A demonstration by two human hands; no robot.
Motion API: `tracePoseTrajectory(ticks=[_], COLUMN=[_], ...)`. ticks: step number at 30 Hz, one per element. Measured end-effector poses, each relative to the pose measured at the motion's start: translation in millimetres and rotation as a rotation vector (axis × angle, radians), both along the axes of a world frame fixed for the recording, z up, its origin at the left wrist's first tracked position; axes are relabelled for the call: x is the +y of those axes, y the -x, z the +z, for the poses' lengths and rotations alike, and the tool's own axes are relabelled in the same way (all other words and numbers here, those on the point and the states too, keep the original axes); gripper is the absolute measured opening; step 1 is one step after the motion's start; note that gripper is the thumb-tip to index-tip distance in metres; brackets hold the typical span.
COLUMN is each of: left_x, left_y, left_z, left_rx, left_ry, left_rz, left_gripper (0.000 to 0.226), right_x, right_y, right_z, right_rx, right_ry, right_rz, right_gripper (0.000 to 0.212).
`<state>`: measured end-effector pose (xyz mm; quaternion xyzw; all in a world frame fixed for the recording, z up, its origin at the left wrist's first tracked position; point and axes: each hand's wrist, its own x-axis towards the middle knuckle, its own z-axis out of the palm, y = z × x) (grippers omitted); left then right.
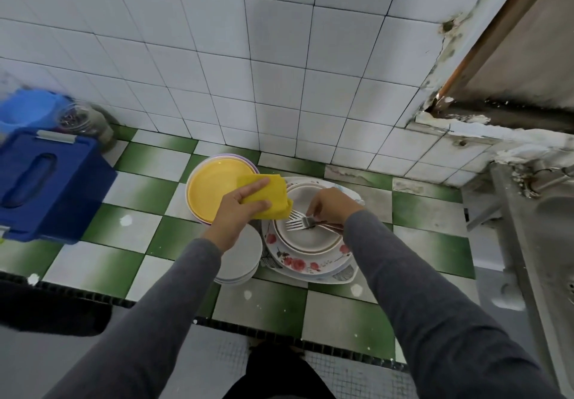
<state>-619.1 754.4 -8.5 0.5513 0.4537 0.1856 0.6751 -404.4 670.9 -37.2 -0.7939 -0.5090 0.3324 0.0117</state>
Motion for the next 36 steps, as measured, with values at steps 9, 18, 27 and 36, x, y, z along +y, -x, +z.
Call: tracePoseTrajectory(ticks=[9,18,27,36], left_x=[-4.6,-6.7,4.3,17.1], left_y=[-2.6,0.8,5.9,14.0], left_z=[4.0,5.2,18.8,30.4], left_rx=[-0.018,-0.055,-0.101,-0.132], left_ry=[-0.005,0.002,-0.033,-0.085], left_rz=[0.060,0.096,0.095,0.027], left_gripper=[0.046,0.047,0.051,0.054], right_x=[5.2,-19.8,-30.4,-35.0], right_y=[-3.4,-13.2,-3.0,40.1], right_z=[8.8,20.0,31.9,50.6], right_rx=[0.031,0.296,0.448,0.691], right_ry=[-0.018,-0.145,-0.397,-0.630], right_rz=[-0.004,-0.237,-0.487,-0.797], right_gripper=[0.020,0.025,0.022,0.019])
